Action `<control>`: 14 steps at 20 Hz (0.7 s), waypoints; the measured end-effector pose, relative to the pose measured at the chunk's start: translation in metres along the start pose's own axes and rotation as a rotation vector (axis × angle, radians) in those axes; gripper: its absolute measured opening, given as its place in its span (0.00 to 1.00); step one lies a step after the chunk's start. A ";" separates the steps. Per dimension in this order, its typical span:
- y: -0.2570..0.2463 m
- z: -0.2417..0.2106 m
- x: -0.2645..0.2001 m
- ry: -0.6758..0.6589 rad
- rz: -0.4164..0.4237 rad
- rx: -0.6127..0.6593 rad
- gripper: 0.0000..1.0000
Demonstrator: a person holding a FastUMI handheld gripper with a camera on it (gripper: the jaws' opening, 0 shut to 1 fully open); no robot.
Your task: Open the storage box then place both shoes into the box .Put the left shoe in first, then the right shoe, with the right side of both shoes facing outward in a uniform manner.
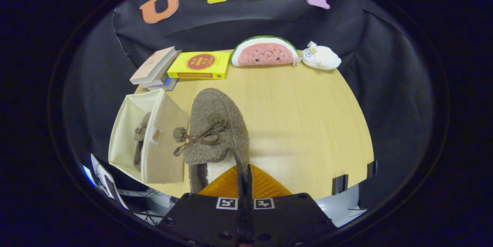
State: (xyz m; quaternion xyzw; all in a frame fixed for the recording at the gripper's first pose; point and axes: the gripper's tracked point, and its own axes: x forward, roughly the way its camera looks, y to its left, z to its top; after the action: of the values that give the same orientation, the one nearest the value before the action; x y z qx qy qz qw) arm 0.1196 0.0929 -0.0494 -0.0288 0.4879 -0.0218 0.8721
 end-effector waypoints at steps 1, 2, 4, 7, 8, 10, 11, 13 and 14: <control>0.014 0.002 -0.007 -0.010 0.009 0.001 0.00; 0.029 0.006 -0.014 -0.024 0.018 0.000 0.00; 0.060 0.016 -0.026 -0.070 0.036 0.004 0.00; 0.108 0.024 -0.034 -0.113 0.065 0.010 0.00; 0.124 0.027 -0.033 -0.122 0.078 0.012 0.00; 0.154 0.030 -0.030 -0.135 0.095 0.012 0.00; 0.168 0.030 -0.025 -0.135 0.106 0.016 0.00; 0.194 0.028 -0.014 -0.125 0.129 0.018 0.00; 0.204 0.027 -0.007 -0.119 0.137 0.021 0.00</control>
State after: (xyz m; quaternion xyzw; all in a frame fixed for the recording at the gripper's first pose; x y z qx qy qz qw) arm 0.1406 0.2981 -0.0438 0.0124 0.4357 0.0345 0.8993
